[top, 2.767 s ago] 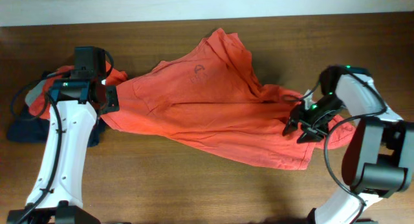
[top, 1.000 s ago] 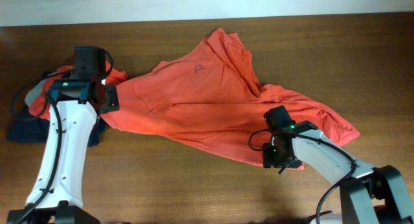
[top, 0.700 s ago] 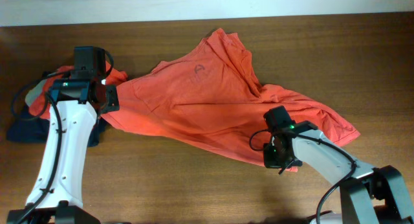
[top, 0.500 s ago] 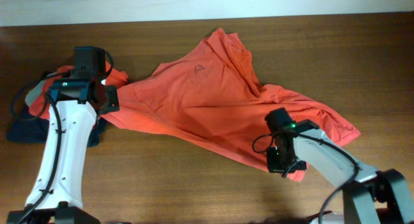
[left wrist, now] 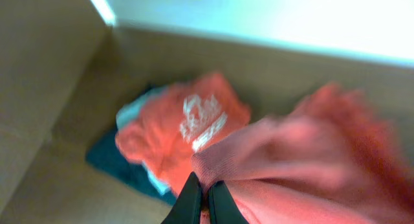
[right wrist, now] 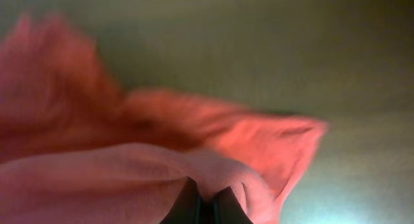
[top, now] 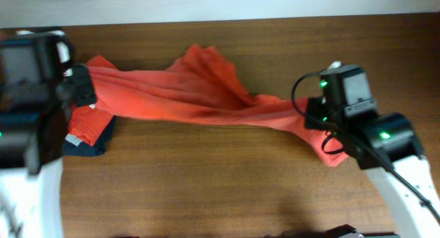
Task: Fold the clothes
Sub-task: 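Lift the shirt with both grippers and shake it out flat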
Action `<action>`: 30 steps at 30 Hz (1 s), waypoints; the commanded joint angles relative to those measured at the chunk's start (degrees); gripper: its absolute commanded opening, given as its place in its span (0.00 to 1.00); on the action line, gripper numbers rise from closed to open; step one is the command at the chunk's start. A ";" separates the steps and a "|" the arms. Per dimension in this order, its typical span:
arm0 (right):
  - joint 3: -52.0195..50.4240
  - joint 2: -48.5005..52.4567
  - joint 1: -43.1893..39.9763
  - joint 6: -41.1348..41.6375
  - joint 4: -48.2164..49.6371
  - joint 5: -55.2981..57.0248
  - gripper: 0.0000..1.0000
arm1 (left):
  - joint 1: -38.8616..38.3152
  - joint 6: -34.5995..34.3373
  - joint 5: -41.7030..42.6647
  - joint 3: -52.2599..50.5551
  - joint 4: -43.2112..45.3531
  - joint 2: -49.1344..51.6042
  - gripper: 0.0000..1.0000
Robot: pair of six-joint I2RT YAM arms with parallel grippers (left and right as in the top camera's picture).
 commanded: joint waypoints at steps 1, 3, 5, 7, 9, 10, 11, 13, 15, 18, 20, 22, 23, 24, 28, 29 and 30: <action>7.69 -0.66 0.15 0.70 -0.57 6.95 0.04 | 0.28 2.10 3.63 7.58 0.02 -3.87 0.00; 11.67 -0.66 0.15 0.68 -1.31 8.22 0.04 | 0.28 3.08 5.07 11.89 -0.07 -5.07 0.00; 15.39 -0.66 0.15 0.68 -2.23 9.57 0.04 | 0.28 3.10 5.81 15.80 -0.09 -5.90 0.00; 19.65 -0.66 0.15 0.66 -3.54 10.36 0.04 | 0.28 3.15 7.04 19.82 -0.04 -6.56 0.00; 23.96 -0.66 0.15 0.63 -4.92 10.78 0.04 | 0.28 4.61 9.25 24.02 -0.11 -6.75 0.00; 26.12 -0.66 0.15 0.46 -5.64 10.84 0.04 | 0.28 4.70 10.16 25.79 -0.11 -6.75 0.00; 28.26 -0.66 0.15 0.46 -6.49 11.13 0.04 | 0.28 5.05 11.34 27.41 -0.11 -6.75 0.00; 32.35 -0.66 0.15 0.46 -8.44 11.39 0.04 | 0.31 5.27 13.86 30.12 -0.11 -6.75 0.00; 35.85 -0.66 0.15 0.42 -10.36 11.82 0.04 | 0.31 5.40 15.17 31.98 -0.07 -6.73 0.00; 40.04 -0.66 0.15 0.26 -12.70 11.98 0.04 | 0.31 5.46 15.28 33.48 0.61 -6.73 0.00; 41.99 -0.68 0.15 0.26 -14.10 12.00 0.04 | 0.31 5.46 15.30 34.07 1.05 -6.73 0.00; 42.77 -0.68 0.15 0.26 -15.02 12.00 0.04 | 0.31 5.46 15.30 34.12 1.46 -6.71 0.00; 42.77 -0.66 0.15 0.26 -15.39 11.98 0.04 | 0.31 5.46 15.28 34.12 1.64 -6.51 0.00; 42.75 -0.61 0.15 0.26 -15.87 12.00 0.04 | 0.31 5.46 15.28 34.12 1.73 -6.32 0.00; 42.75 0.76 0.15 0.26 -17.07 12.33 0.04 | 0.28 5.46 15.30 34.12 1.81 -4.26 0.00; 42.75 1.14 0.15 0.26 -17.11 12.76 0.04 | 0.31 5.46 15.28 34.12 1.68 -3.48 0.00; 42.75 1.75 0.15 0.26 -17.27 13.35 0.04 | 0.31 5.46 15.28 34.12 1.62 -2.60 0.00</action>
